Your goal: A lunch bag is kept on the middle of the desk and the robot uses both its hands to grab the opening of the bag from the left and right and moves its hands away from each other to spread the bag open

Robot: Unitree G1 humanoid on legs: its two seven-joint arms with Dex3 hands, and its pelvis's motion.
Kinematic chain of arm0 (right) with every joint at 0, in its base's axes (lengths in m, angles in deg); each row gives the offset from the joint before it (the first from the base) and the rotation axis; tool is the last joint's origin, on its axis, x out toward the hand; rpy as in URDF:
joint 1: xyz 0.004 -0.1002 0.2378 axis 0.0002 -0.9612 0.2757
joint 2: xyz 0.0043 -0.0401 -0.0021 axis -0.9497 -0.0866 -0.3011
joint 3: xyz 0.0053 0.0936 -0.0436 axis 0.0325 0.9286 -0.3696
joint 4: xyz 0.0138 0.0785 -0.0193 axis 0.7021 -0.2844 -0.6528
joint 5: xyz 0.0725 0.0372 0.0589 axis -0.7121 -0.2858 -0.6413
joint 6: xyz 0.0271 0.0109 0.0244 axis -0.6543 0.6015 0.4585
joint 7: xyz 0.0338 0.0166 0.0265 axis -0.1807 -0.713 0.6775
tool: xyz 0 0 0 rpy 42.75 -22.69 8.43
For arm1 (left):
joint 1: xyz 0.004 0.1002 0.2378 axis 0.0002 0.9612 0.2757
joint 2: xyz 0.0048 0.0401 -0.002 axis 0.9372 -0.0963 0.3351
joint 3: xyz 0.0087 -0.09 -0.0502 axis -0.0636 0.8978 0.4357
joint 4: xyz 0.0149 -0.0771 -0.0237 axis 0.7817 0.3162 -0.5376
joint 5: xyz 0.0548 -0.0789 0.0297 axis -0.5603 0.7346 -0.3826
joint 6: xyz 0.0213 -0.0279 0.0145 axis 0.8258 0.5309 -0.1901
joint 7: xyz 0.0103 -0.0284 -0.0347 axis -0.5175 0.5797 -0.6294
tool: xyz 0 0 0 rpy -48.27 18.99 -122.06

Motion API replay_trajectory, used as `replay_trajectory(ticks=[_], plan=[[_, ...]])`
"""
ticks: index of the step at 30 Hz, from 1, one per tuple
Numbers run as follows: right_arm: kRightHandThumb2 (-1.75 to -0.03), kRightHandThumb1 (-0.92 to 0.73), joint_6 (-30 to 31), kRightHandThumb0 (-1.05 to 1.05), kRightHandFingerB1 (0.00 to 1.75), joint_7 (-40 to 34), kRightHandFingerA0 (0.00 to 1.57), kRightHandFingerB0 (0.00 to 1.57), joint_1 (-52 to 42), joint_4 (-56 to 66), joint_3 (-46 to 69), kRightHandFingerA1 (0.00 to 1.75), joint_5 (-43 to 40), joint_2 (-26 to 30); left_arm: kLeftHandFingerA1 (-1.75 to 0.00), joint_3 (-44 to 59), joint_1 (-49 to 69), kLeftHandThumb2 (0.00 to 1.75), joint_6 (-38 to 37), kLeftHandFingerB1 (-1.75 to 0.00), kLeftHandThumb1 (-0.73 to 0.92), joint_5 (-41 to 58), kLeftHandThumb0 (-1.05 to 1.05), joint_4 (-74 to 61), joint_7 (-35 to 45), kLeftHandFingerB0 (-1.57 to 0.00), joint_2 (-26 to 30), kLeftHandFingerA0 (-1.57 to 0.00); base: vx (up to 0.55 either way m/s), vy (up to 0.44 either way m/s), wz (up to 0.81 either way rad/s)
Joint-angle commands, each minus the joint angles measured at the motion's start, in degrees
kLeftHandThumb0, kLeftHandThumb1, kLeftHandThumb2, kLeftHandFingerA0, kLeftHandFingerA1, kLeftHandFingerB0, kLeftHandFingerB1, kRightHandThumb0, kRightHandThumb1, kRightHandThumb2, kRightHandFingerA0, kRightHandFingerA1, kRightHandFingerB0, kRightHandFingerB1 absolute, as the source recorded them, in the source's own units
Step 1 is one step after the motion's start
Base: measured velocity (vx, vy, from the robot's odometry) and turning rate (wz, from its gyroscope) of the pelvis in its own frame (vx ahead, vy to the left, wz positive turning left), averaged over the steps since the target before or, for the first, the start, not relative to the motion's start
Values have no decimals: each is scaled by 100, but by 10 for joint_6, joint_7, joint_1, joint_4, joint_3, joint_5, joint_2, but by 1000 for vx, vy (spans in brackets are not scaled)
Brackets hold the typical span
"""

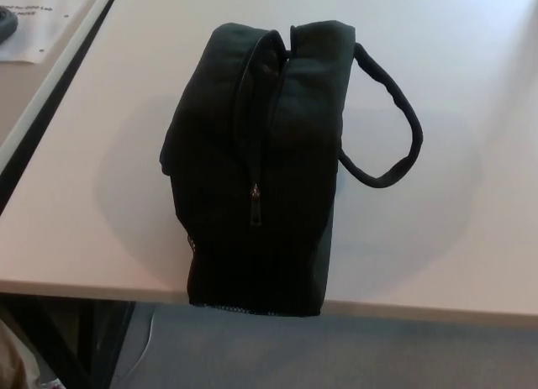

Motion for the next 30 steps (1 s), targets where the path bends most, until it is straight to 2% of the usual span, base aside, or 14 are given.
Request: replay_trajectory(ticks=[1,5,6,7,8,10,12,13,14,16,17,27,29,30], plan=[[-60,-59,-236,-32,23,-95,15,10,-60,109,32,32,63,49,-35,66,120,60,-240,-27,65,32,-18,-184,-30,-16,6,-33,0,0,0],[-59,-56,-248,-30,24,-160,13,10,-30,104,106,32,76,64,-34,175,91,58,-340,-31,58,27,-8,-185,-72,-24,12,-30,0,0,0],[-61,-71,-244,-19,18,-157,0,0,-27,108,121,16,66,66,-45,201,86,92,-346,-43,50,15,-5,-189,-83,-2,13,-5,0,0,0],[-61,-71,-242,-19,18,-151,0,0,-22,113,140,16,49,71,-45,231,82,92,-348,-43,50,0,-5,-198,-96,-2,14,-5,0,0,0],[-58,-56,-223,-27,26,-150,10,10,-20,128,156,28,48,78,-32,254,74,56,-347,-31,54,-10,-8,-204,-109,-27,14,-30,0,0,0],[-64,-51,-190,-27,26,-154,11,7,10,166,229,24,30,111,-34,344,36,56,-336,-31,54,-6,-10,-219,-132,-26,43,-29,0,0,0],[-59,-53,-194,-20,26,-174,10,8,59,162,272,23,37,141,-57,404,-2,84,-318,-49,37,9,-5,-228,-141,-16,75,-36,0,0,0],[-63,-52,-191,-28,24,-176,9,7,75,166,284,27,39,150,-55,418,-16,83,-311,-48,36,20,-3,-227,-137,-15,86,-29,0,0,0],[-101,-59,-183,-19,49,-175,0,0,94,175,296,50,38,159,-36,437,-41,54,-308,-33,50,20,-3,-223,-141,-31,105,-40,0,0,0],[-104,-63,-185,-19,49,-177,0,0,163,175,314,50,44,195,-36,469,-110,55,-293,-33,52,5,-8,-202,-149,-32,167,-42,0,0,0],[-59,-55,-193,-26,28,-181,15,12,201,166,317,29,49,212,-34,478,-143,56,-286,-32,52,-3,-13,-191,-151,-32,197,-40,0,0,0],[-56,-53,-146,-25,30,-99,21,16,550,76,202,31,111,298,-32,411,-405,57,-302,-32,57,-177,-16,-100,-194,-33,382,-36,0,0,0],[-55,-52,-155,-21,30,-83,21,16,596,52,178,32,117,298,-51,383,-438,83,-308,-49,37,-198,-9,-90,-193,-17,402,-22,0,0,0],[-55,-51,-155,-22,29,-47,21,15,669,26,133,35,142,292,-31,332,-486,54,-265,-32,44,-282,-9,-114,-216,-27,425,-32,0,0,0]])
